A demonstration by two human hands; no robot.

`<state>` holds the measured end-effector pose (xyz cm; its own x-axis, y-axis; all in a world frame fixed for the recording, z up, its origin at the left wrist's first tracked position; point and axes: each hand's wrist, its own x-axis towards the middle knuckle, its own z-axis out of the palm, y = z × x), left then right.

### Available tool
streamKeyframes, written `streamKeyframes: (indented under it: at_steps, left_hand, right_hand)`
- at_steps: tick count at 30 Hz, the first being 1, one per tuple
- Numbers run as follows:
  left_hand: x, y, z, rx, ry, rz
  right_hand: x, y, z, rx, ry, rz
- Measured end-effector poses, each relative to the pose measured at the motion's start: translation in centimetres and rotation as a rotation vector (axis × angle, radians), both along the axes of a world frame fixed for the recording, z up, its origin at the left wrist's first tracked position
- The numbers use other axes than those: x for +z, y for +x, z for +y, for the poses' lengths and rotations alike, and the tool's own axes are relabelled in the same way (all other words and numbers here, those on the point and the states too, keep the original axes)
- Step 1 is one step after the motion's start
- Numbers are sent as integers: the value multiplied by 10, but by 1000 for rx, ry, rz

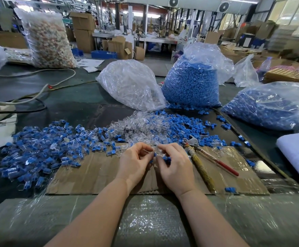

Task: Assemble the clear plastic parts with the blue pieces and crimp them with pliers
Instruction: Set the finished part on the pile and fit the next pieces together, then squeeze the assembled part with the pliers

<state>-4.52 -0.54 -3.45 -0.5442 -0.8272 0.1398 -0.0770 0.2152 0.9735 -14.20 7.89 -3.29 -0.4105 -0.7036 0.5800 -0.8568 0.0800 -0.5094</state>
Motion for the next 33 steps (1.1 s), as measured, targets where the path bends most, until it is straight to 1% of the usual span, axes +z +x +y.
streamKeyframes:
  at_steps: [2,4,5,7,9,10,12,17,20,27,31,33]
  left_hand:
    - [0,0,-1,-3,6,1]
    - [-1,0,-1,-7,12,2]
    - [-1,1,-1,-11,20,6]
    - [-1,1,-2,-19,41,23]
    - [0,1,-3,-20,53,36]
    - [1,0,-3,-19,52,36]
    - [1,0,-4,-12,58,39]
    - [0,-1,-5,-5,72,56]
    - [-1,-1,-6,0,75,57]
    - [0,-1,-6,11,88,63]
    - [4,-1,-7,12,150,85]
    - [8,-1,-9,32,214,113]
  right_hand:
    - [1,-5,2,-128,8,33]
    - [3,-12,5,-331,96,47]
    - [5,-18,7,-440,192,43]
    - [11,-31,13,-628,473,10]
    - [16,-43,21,-704,737,-77]
    - [17,-48,24,-702,819,-121]
    - [18,-56,30,-666,891,-190]
    - [21,-63,35,-598,877,-301]
    - [23,-61,34,-591,875,-306]
    - [21,-54,34,-633,870,-102]
    - [27,-48,32,-616,744,14]
    - [34,-46,33,-550,668,40]
